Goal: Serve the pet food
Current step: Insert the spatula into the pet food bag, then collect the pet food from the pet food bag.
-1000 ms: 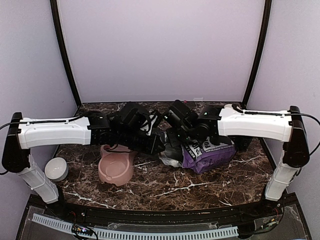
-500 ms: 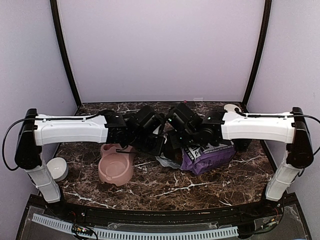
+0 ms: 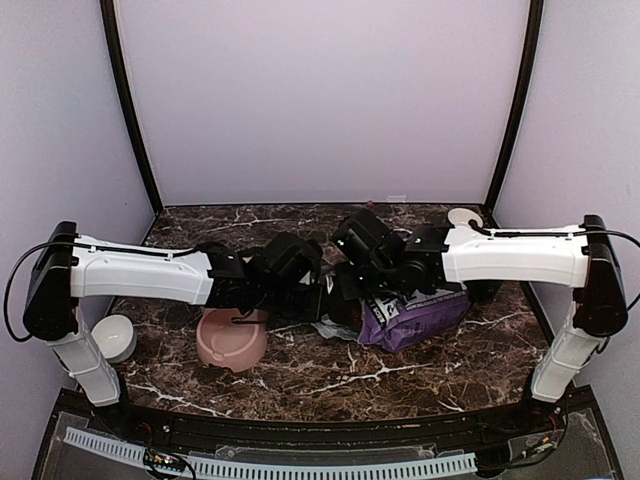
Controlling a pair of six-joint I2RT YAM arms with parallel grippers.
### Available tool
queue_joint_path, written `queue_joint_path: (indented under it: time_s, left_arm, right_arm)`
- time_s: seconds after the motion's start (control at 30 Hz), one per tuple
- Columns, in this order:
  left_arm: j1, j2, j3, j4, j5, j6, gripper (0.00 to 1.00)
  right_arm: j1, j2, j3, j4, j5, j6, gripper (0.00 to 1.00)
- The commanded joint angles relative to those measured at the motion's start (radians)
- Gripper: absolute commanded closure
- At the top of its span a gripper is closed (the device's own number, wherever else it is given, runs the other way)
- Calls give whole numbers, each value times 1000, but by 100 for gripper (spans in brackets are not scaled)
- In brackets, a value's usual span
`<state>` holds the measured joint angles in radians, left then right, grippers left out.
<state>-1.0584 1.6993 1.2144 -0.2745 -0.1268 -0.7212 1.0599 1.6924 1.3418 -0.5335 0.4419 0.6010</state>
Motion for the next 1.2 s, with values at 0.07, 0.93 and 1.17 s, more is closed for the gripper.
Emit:
queue_joint_path:
  time_s: [0.07,0.93,1.17]
  left_arm:
    - [5,10,-84,66,67,-109,100]
    - [25,88,-290,405,214,-380,100]
    - [25,70,-293,395,198,-379,100]
  right_arm:
    - [-14,-36,-68,16,30,72,100]
    - [-2,-126,-346,224,-75,155,100]
    - [-1,-130,-320,195,-51,150,100]
